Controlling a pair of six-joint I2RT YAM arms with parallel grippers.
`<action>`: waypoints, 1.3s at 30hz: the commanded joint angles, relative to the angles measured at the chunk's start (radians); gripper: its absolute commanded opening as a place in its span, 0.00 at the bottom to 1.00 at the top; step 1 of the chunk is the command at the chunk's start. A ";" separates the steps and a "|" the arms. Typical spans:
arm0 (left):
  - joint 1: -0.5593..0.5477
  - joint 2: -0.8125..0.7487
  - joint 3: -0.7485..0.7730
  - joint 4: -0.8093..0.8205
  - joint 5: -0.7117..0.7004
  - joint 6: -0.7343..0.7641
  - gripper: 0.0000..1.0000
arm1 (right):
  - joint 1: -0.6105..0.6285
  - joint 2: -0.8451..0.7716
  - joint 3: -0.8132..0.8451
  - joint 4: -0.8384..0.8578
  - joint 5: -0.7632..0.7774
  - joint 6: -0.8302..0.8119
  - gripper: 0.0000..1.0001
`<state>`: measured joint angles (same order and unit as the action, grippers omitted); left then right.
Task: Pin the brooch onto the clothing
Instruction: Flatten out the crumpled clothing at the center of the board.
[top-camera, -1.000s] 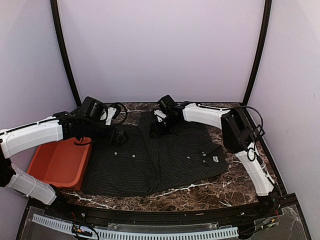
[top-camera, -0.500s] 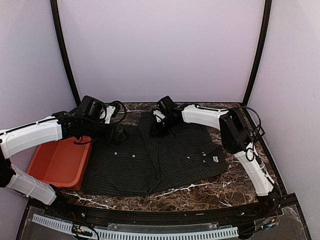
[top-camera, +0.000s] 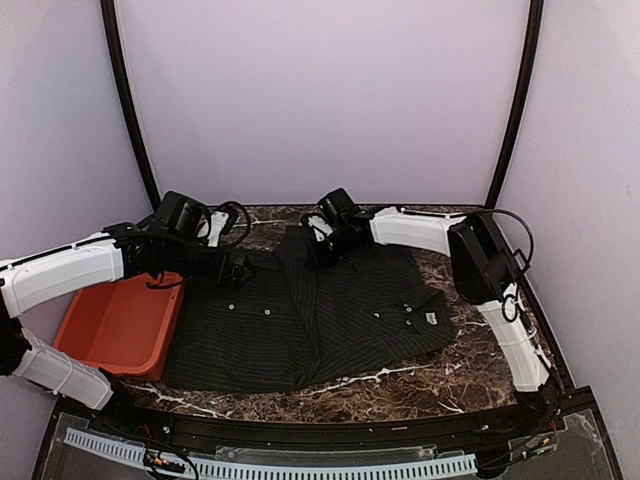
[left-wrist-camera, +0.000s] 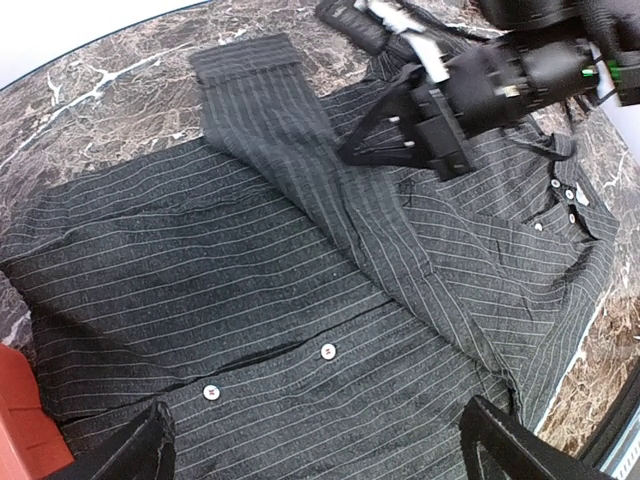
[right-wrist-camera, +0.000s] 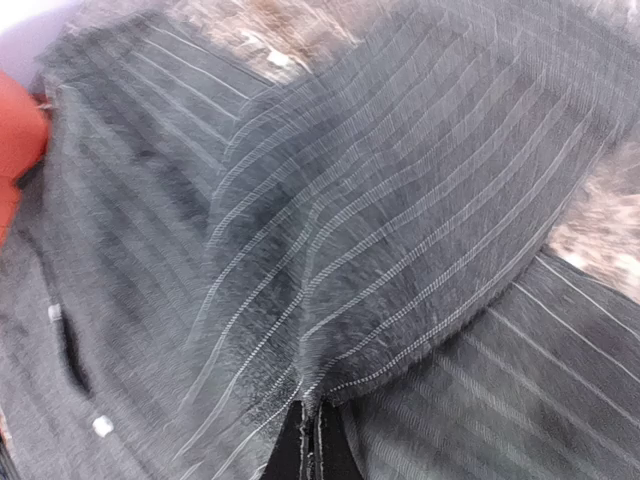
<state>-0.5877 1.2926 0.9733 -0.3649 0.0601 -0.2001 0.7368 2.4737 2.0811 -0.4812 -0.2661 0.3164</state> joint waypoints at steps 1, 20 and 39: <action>0.014 -0.044 -0.019 0.007 0.006 -0.012 0.99 | 0.002 -0.285 -0.136 0.070 -0.007 -0.053 0.00; 0.040 0.082 0.201 -0.096 0.029 -0.003 0.99 | 0.318 -1.457 -1.019 -0.246 0.557 0.404 0.00; -0.062 1.010 1.197 -0.173 0.208 0.194 0.99 | 0.833 -1.346 -0.980 -1.017 1.043 1.528 0.00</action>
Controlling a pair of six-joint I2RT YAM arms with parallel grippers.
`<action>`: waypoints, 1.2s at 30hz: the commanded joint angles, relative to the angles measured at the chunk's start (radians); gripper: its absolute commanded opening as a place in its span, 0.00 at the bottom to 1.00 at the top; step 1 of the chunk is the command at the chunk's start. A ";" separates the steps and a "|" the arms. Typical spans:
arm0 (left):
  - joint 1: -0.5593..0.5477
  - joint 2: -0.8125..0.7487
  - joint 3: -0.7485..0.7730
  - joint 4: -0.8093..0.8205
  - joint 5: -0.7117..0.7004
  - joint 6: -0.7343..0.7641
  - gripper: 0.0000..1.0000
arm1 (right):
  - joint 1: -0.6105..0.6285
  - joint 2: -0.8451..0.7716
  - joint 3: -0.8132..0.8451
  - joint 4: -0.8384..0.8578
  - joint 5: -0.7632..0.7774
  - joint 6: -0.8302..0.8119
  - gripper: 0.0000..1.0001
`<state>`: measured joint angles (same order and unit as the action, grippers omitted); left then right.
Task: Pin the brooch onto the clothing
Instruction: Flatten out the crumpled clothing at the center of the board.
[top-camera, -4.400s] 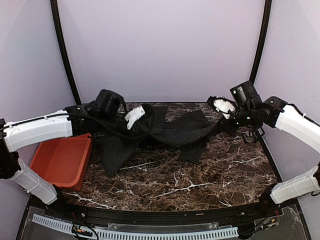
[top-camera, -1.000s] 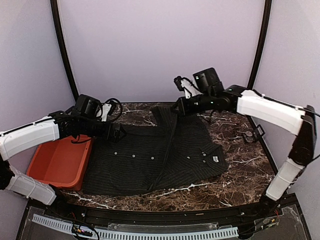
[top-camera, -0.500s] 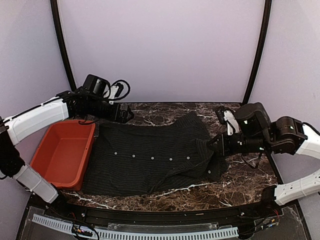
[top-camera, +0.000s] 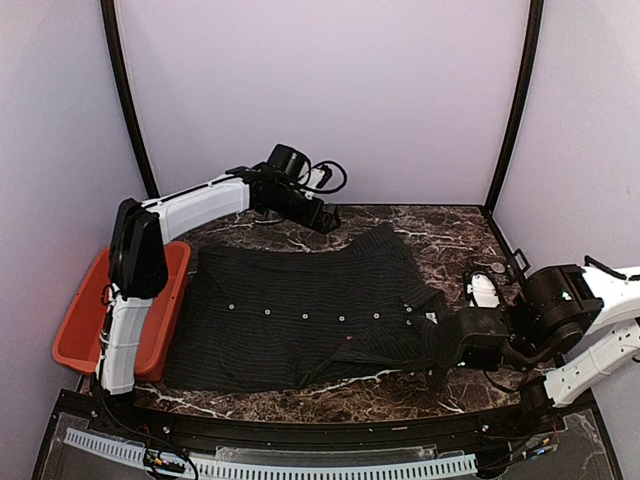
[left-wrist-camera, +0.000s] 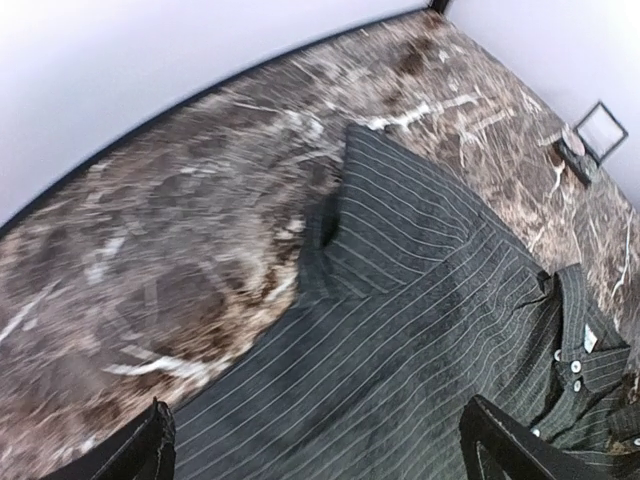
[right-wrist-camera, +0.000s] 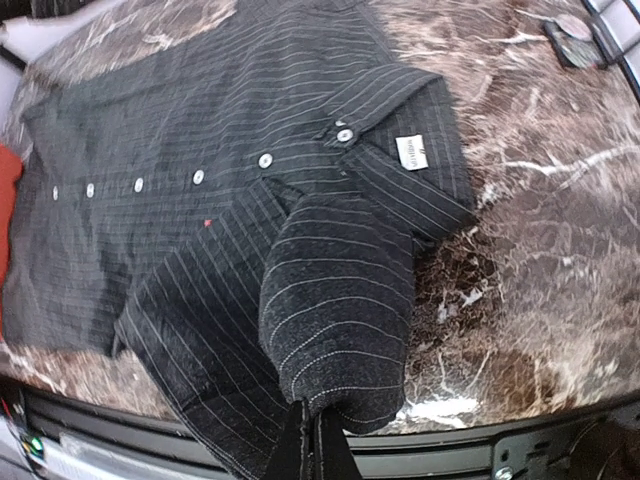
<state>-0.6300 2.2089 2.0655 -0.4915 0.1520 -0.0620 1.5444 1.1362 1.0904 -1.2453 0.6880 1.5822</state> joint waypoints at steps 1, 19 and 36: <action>-0.025 0.111 0.141 -0.043 0.126 0.056 0.99 | 0.026 -0.017 -0.003 -0.253 0.087 0.285 0.00; -0.062 0.316 0.191 0.128 0.170 0.006 0.99 | 0.026 0.052 0.048 -0.252 0.152 0.309 0.00; -0.142 0.394 0.200 0.002 -0.244 -0.036 0.99 | 0.028 0.091 0.078 -0.250 0.214 0.279 0.00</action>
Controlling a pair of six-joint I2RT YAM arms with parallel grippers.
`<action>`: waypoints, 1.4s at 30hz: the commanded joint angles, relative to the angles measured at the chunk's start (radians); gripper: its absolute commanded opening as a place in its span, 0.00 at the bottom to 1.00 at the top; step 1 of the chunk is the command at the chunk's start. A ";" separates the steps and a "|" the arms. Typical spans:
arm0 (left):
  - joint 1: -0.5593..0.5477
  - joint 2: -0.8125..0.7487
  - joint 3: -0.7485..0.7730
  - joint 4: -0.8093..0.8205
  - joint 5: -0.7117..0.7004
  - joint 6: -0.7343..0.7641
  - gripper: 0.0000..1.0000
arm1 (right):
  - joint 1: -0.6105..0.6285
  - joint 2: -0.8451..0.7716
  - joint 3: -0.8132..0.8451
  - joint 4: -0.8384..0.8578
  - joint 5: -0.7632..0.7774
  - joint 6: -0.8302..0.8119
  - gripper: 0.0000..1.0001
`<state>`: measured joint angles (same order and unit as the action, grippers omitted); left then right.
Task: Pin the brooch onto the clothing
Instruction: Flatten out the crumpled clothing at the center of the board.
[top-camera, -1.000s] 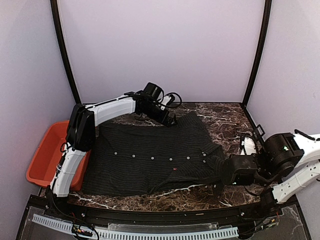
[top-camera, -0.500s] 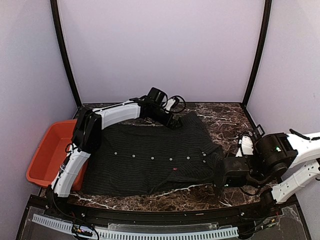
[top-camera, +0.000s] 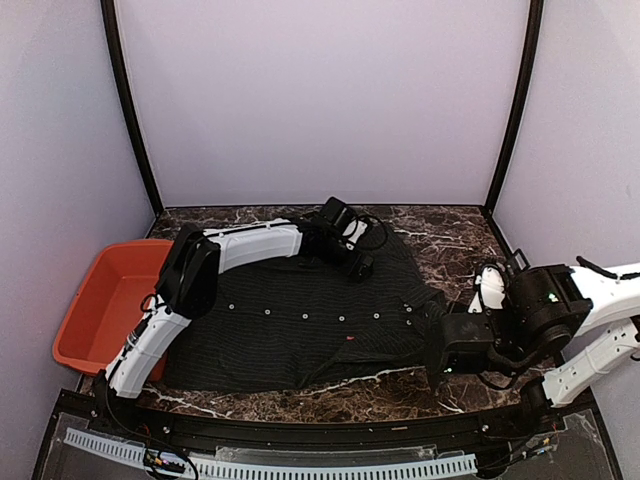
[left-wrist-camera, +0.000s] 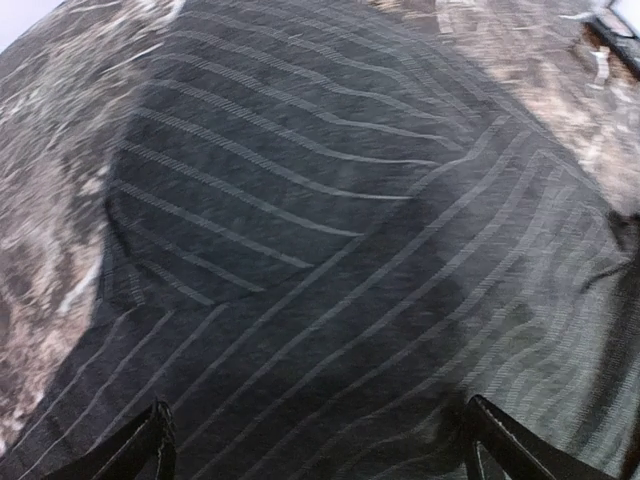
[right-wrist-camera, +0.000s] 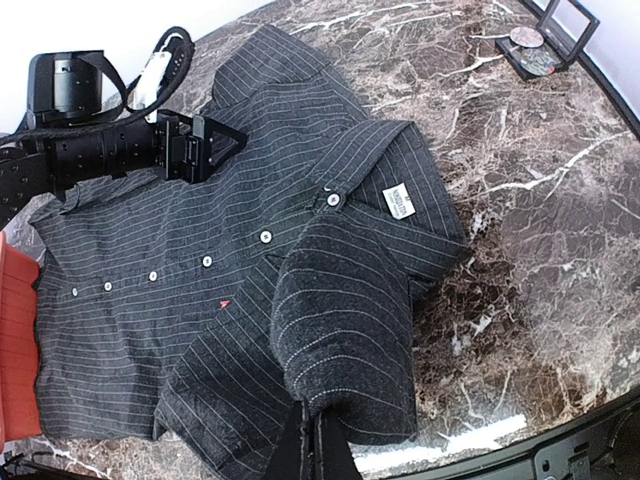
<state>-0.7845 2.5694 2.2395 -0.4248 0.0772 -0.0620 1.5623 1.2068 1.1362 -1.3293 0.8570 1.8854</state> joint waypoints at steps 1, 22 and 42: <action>0.013 0.042 0.040 -0.082 -0.191 -0.039 0.99 | 0.009 0.026 0.039 -0.168 0.051 -0.033 0.00; 0.286 0.112 0.036 -0.108 -0.121 -0.428 0.97 | -0.001 0.004 0.012 -0.171 0.144 -0.035 0.00; 0.334 -0.145 -0.148 0.107 0.149 -0.496 0.99 | -0.264 -0.192 -0.148 -0.111 0.178 0.067 0.05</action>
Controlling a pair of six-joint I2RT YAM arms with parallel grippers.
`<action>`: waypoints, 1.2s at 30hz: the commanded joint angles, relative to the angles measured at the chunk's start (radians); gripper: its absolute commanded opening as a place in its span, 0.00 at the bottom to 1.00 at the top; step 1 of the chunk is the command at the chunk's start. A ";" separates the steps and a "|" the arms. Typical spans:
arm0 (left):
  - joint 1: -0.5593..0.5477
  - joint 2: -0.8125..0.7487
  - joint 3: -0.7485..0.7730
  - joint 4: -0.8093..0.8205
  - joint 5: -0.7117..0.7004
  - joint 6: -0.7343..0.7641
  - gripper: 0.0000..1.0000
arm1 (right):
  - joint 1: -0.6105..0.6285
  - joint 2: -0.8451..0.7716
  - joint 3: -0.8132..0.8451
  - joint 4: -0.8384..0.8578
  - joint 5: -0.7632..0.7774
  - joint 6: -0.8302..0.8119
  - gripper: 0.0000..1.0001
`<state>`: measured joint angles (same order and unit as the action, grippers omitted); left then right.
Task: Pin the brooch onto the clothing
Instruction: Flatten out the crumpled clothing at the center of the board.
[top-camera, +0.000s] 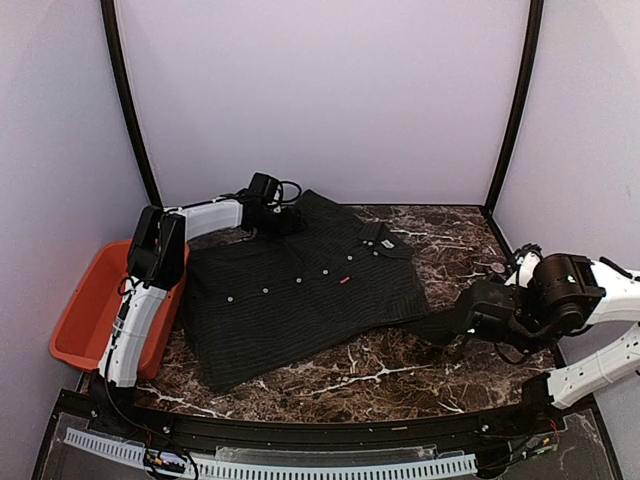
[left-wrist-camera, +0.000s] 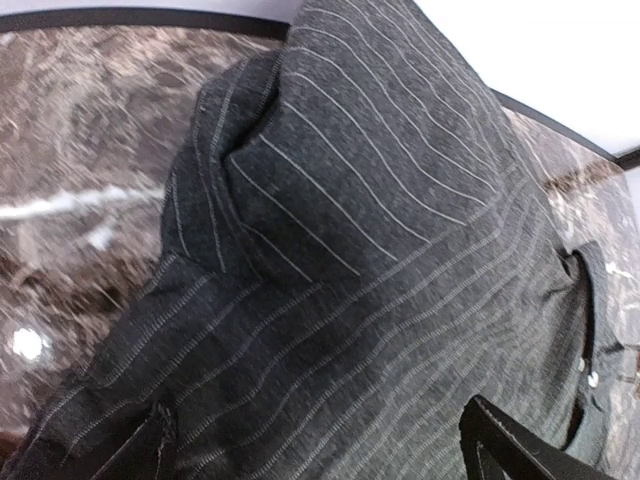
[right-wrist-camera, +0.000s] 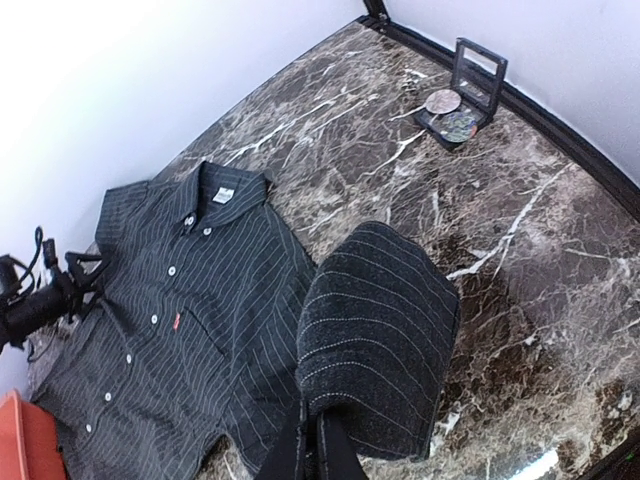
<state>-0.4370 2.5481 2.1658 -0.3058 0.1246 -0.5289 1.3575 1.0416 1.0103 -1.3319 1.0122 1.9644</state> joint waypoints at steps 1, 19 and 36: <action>-0.014 -0.166 -0.088 -0.006 0.104 -0.028 0.99 | -0.079 -0.032 -0.026 -0.085 0.021 -0.049 0.05; -0.007 -0.691 -0.556 -0.036 -0.039 0.073 0.99 | -0.564 0.034 -0.150 0.859 -0.378 -0.949 0.45; 0.094 -1.220 -1.033 -0.051 -0.059 0.115 0.99 | -0.365 0.728 0.360 1.193 -1.008 -1.482 0.52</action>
<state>-0.3790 1.4090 1.2243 -0.3481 0.0879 -0.4232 0.9516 1.5463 1.2411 -0.2520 0.3218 0.6144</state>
